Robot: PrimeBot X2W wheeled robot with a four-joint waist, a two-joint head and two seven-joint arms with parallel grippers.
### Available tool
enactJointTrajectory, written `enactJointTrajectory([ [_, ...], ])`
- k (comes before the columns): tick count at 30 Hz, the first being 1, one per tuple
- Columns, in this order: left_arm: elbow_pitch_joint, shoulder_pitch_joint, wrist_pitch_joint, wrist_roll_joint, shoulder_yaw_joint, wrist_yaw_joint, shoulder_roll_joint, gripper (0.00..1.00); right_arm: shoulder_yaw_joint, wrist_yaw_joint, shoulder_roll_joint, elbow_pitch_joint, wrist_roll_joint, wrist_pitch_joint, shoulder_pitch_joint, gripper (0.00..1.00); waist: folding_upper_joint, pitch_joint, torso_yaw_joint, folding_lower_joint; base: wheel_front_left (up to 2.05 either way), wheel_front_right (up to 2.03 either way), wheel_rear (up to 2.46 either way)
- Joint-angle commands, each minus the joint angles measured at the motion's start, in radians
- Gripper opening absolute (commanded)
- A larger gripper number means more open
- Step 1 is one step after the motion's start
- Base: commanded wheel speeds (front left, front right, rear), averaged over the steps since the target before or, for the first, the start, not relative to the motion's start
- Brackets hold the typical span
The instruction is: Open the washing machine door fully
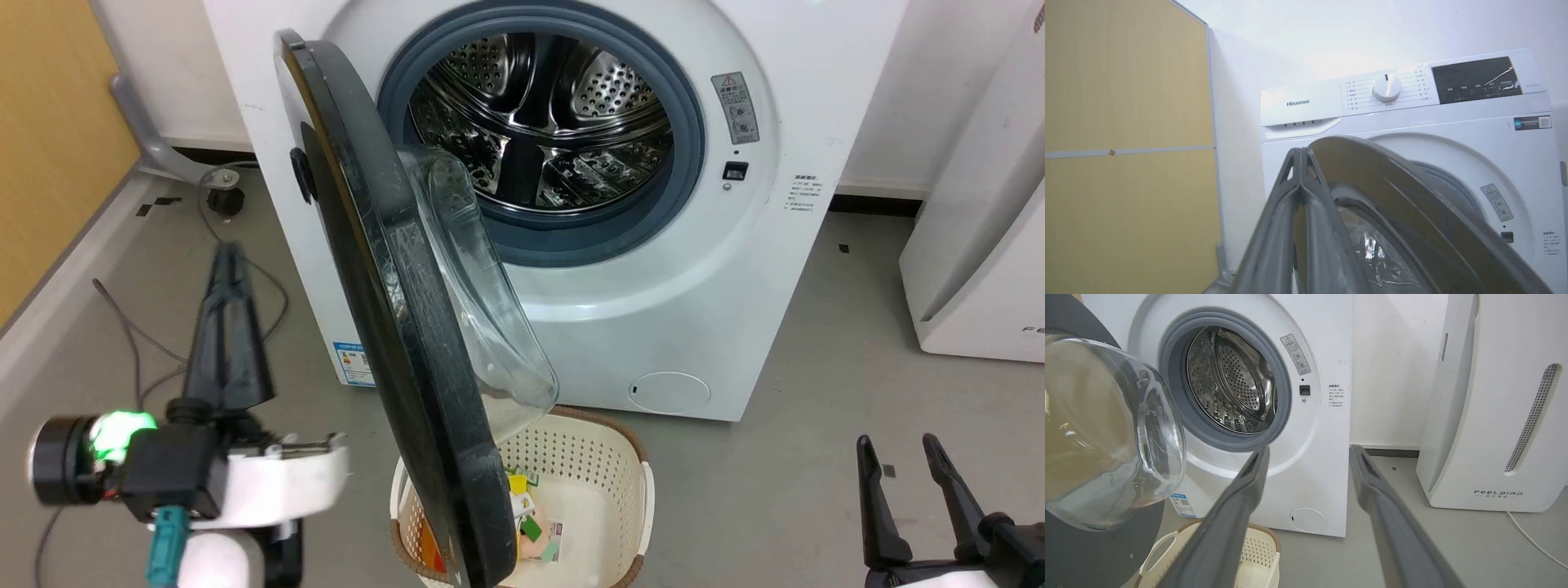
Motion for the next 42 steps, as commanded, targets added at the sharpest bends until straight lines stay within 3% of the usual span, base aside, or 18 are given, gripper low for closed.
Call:
enactJointTrajectory([
  [1, -0.031, -0.017, -0.004, 0.012, -0.023, -0.006, 0.005, 0.0, 0.0, 0.005, 0.005, -0.005, 0.003, -0.004, 0.012, 1.0, 0.0, -0.001, 0.0, 0.0, 0.0, 0.0, 0.0],
  [11, -0.156, -0.067, -0.004, 0.039, -0.227, -0.047, -0.004, 0.0, -0.025, 0.005, 0.005, -0.032, -0.025, -0.004, 0.021, 1.0, 0.0, -0.002, -0.002, 0.0, 0.0, 0.0, 0.0],
  [22, -0.082, -0.055, -0.004, 0.02, -0.481, -0.123, -0.028, 0.0, -0.023, 0.005, 0.005, -0.035, -0.035, -0.004, 0.025, 1.0, 0.0, 0.003, 0.003, 0.0, 0.0, 0.0, 0.0],
  [31, 0.015, -0.024, -0.004, 0.006, -0.595, -0.163, -0.033, 0.0, -0.019, 0.005, 0.005, -0.03, -0.039, -0.004, 0.022, 1.0, 0.0, 0.008, 0.006, 0.0, 0.0, 0.0, 0.0],
  [42, 0.096, 0.059, -0.004, -0.003, -0.641, -0.151, 0.002, 0.0, -0.023, 0.005, 0.005, -0.028, -0.037, -0.004, 0.022, 1.0, 0.0, 0.013, 0.02, 0.0, 0.0, 0.0, 0.0],
])
